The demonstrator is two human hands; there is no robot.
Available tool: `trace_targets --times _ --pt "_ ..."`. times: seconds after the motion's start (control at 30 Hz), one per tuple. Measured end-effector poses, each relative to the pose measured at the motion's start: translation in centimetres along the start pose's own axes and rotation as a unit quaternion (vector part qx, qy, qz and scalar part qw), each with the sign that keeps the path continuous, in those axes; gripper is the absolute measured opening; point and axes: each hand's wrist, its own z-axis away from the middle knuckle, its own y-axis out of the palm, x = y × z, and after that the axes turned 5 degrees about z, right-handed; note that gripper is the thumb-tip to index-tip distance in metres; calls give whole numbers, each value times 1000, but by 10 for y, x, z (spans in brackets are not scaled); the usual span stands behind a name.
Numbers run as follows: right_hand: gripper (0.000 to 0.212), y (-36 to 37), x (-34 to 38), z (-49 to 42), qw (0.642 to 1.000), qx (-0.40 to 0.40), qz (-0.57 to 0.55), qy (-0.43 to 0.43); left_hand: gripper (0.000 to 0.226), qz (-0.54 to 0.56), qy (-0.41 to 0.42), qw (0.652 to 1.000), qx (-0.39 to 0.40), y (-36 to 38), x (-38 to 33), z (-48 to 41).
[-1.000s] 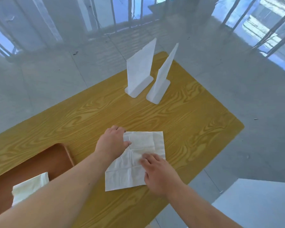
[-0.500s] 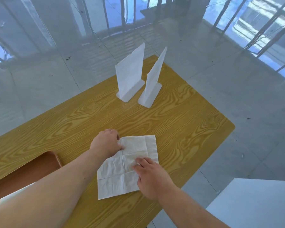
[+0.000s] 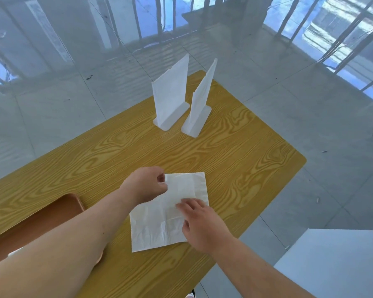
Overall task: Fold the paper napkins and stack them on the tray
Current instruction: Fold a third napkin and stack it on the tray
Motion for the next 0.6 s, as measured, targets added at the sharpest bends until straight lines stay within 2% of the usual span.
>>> trace_targets --times 0.07,0.13,0.2,0.27,0.4,0.43,0.5,0.57,0.6 --pt "49 -5 -2 5 991 -79 -78 74 16 129 -33 990 53 -14 -5 14" --pt "48 -15 -3 8 951 -117 -215 187 16 291 -75 949 96 -32 -8 34" --pt "57 -28 0 7 891 -84 -358 266 11 471 -109 866 131 -51 -6 59" --pt "77 -38 9 3 838 -17 -459 295 16 580 -113 796 131 -68 4 86" --pt "109 -49 50 -7 738 121 -613 255 51 686 -139 708 97 -93 30 136" --pt "106 -51 65 -11 713 146 -644 235 56 703 -141 692 83 -100 38 149" --pt "78 -55 97 -19 676 188 -690 177 53 731 -139 667 39 -112 55 172" --pt "51 -61 135 -30 677 210 -695 122 50 746 -141 650 -21 -125 77 196" --pt "49 -62 153 -36 687 206 -689 105 49 746 -142 648 -52 -130 89 208"
